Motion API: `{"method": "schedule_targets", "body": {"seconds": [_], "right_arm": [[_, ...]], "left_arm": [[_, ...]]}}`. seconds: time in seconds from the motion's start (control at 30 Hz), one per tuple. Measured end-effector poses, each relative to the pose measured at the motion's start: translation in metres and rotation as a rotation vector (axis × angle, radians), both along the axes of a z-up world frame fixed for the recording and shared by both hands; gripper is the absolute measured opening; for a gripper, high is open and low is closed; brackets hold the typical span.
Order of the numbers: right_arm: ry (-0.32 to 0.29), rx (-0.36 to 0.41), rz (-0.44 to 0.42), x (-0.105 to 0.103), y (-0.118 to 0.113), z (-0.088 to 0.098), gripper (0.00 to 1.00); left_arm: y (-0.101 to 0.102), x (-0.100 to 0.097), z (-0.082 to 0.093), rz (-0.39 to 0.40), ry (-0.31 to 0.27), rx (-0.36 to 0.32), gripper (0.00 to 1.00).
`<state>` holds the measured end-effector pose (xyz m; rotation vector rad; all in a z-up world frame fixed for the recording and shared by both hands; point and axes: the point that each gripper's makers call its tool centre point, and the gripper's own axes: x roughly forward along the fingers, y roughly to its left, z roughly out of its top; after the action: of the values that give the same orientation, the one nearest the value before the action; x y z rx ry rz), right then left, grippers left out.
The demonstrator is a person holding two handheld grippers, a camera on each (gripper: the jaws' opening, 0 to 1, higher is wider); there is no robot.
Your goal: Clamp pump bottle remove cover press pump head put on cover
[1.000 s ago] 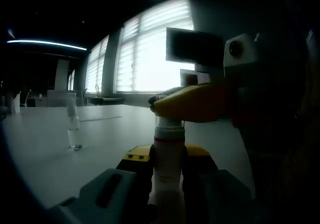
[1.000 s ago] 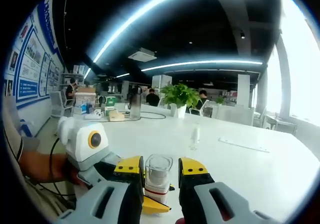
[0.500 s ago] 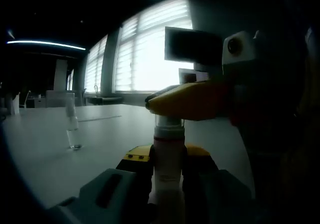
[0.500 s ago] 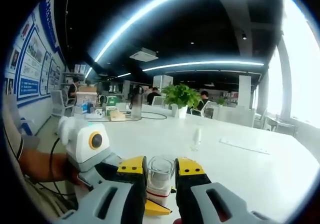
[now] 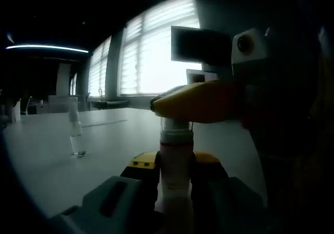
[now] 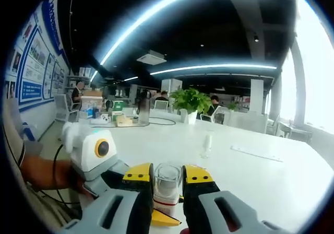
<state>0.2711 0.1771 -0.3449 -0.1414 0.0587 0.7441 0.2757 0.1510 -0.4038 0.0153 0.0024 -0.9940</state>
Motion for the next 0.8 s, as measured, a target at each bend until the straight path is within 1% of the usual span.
{"method": "schedule_targets", "body": {"seconds": [0.23, 0.6, 0.8], "right_arm": [[0.000, -0.001, 0.000, -0.0005, 0.0001, 0.0002, 0.17], [0.017, 0.027, -0.012, -0.0001, -0.0012, 0.0004, 0.16], [0.003, 0.022, -0.001, -0.0013, -0.0002, 0.0006, 0.15]], "left_arm": [[-0.0003, 0.0001, -0.0001, -0.001, 0.007, -0.001, 0.14], [0.0003, 0.0030, 0.0000, -0.001, 0.008, 0.000, 0.13], [0.0001, 0.0020, -0.0006, -0.006, 0.013, -0.001, 0.13]]}}
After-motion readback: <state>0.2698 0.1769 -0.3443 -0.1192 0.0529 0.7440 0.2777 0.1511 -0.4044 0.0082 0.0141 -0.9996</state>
